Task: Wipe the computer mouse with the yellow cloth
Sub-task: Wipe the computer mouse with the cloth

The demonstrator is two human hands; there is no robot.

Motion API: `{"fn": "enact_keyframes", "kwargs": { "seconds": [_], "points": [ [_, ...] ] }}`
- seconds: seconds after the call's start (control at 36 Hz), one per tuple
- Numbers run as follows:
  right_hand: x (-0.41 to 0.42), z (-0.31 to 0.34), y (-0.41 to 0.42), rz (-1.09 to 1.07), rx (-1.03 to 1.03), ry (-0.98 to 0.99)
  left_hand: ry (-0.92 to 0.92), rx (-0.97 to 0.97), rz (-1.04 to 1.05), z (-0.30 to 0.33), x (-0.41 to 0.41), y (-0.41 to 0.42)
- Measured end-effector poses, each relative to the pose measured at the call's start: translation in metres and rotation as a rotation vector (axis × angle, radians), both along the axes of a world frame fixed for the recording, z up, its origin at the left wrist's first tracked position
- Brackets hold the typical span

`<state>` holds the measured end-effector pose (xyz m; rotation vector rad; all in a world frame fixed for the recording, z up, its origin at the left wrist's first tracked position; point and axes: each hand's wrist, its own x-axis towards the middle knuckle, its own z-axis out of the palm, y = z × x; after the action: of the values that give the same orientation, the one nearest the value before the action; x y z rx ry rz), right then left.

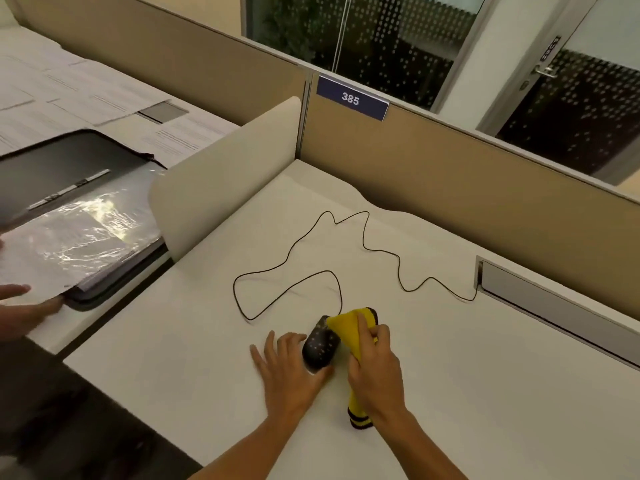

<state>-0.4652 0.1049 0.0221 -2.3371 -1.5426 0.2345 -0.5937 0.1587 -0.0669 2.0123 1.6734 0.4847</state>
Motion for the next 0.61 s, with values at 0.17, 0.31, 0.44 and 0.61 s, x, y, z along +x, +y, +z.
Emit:
{"fn": "enact_keyframes", "kwargs": {
  "seconds": [0.17, 0.31, 0.44, 0.61],
  "points": [
    [-0.009, -0.009, 0.011, 0.134, 0.039, -0.09, 0.042, 0.006, 0.017, -0.001, 0.003, -0.001],
    [-0.007, -0.017, 0.02, 0.338, -0.008, -0.173, 0.07, -0.012, 0.02, 0.005, 0.002, -0.001],
    [-0.002, -0.02, 0.029, 0.524, -0.164, -0.173, 0.037, -0.08, 0.01, 0.012, 0.003, 0.002],
    [0.012, -0.024, 0.029, 0.65, -0.229, -0.162, 0.052, -0.06, 0.02, 0.0, 0.001, 0.003]
  ]
}}
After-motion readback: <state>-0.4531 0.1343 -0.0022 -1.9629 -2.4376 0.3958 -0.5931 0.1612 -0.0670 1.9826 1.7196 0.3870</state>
